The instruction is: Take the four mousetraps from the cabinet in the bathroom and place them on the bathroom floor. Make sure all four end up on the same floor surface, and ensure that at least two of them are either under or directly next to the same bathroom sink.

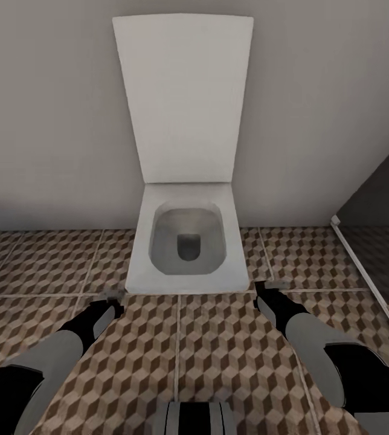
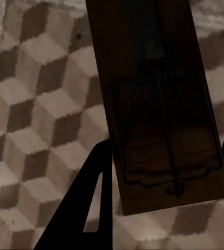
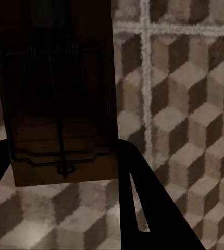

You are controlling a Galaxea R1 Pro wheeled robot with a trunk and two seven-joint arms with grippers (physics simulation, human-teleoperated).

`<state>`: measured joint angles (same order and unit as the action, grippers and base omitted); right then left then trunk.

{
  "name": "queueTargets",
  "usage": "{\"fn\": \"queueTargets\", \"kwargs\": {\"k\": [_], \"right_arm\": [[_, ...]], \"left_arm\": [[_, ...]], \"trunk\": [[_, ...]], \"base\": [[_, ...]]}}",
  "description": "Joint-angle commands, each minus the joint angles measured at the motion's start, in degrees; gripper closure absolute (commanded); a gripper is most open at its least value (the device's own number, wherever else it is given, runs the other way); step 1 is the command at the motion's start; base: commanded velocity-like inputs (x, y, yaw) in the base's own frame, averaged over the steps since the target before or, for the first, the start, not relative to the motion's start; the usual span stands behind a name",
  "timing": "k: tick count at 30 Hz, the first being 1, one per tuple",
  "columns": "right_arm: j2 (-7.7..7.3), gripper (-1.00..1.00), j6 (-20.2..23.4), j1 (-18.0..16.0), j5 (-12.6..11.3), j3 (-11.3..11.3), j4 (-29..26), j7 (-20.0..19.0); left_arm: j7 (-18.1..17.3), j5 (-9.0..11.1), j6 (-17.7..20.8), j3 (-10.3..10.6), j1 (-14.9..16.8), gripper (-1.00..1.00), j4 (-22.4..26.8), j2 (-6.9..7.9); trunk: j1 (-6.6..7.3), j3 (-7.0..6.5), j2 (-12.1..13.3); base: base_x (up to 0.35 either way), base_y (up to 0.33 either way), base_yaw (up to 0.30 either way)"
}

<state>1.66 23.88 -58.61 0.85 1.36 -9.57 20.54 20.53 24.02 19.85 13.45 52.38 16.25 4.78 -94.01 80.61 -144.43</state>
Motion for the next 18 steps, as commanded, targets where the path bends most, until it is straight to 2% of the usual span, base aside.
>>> {"fn": "queueTargets", "kwargs": {"k": [1, 6, 18], "right_arm": [[0.01, 1.00, 0.4, 0.0, -0.1, 0.1, -0.1, 0.1], [0.04, 1.00, 0.4, 0.0, -0.1, 0.1, -0.1, 0.1], [0.10, 1.00, 0.4, 0.0, -0.1, 0.1, -0.1, 0.1]], "left_arm": [[0.5, 0.4, 0.4, 0.5, 0.0, 1.00, 0.1, 0.05], [0.5, 0.4, 0.4, 0.5, 0.0, 1.00, -0.2, 0.08], [0.4, 0.4, 0.4, 0.5, 0.0, 1.00, -0.3, 0.05]], "trunk": [[-0.01, 0.27, 0.0], [-0.14, 1.37, -0.1], [-0.45, 4.03, -0.3]], "base": [[0.022, 0.000, 0.000], [0.189, 0.000, 0.000], [0.320, 0.000, 0.000]]}}
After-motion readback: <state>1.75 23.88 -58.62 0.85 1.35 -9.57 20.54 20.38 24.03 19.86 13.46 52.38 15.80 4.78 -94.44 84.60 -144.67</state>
